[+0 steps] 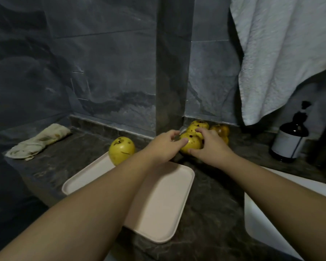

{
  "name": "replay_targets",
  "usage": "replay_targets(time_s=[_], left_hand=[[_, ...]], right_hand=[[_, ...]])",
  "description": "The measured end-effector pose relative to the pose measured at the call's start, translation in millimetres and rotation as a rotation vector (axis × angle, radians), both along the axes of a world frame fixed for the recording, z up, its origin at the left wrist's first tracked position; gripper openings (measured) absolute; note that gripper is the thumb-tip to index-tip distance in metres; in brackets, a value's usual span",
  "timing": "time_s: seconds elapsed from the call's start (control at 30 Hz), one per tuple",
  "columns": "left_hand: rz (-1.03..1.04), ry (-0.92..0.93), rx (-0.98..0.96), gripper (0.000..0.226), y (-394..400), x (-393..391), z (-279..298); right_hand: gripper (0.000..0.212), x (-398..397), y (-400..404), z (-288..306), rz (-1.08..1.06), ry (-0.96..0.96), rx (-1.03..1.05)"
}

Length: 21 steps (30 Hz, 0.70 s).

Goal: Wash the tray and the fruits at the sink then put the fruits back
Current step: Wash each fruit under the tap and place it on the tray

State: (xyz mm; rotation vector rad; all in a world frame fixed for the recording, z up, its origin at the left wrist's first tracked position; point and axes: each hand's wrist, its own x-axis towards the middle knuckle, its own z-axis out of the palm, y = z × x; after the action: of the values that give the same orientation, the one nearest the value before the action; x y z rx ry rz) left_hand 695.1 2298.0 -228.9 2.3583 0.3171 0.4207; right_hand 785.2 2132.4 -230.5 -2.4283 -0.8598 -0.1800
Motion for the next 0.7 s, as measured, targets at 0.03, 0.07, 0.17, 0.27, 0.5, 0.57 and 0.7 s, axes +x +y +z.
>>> replay_targets(time_s=[0.03,0.07,0.17,0.27,0.5,0.57,0.7], left_hand=[[0.005,0.012,0.006,0.067,-1.8,7.4,-4.5],[0.010,0.018,0.002,0.072,-2.6,14.3,-8.3],[0.017,0.038,-0.052,0.078,-1.3,31.4,-17.5],[0.006,0.044,-0.118,0.071,1.8,40.4,-24.6],[0.068,-0.025,-0.232,0.067,-7.4,40.3,-23.9],[0.073,-0.047,-0.246,0.063,-15.3,37.5,-18.7],[0.043,-0.070,-0.294,0.062,-40.7,33.9,-2.9]], right_hand=[[0.089,3.9,1.1,-3.6,-0.012,0.019,0.006],[0.092,8.0,2.3,-7.1,-0.022,0.037,0.010],[0.101,18.8,8.7,-17.0,-0.049,0.082,-0.014],[0.105,26.9,16.1,-24.0,-0.055,0.107,-0.034],[0.097,31.8,18.1,-28.2,-0.028,0.107,0.052],[0.097,29.3,9.8,-27.5,-0.016,0.104,0.107],[0.095,25.6,-26.5,-24.1,0.000,0.106,0.206]])
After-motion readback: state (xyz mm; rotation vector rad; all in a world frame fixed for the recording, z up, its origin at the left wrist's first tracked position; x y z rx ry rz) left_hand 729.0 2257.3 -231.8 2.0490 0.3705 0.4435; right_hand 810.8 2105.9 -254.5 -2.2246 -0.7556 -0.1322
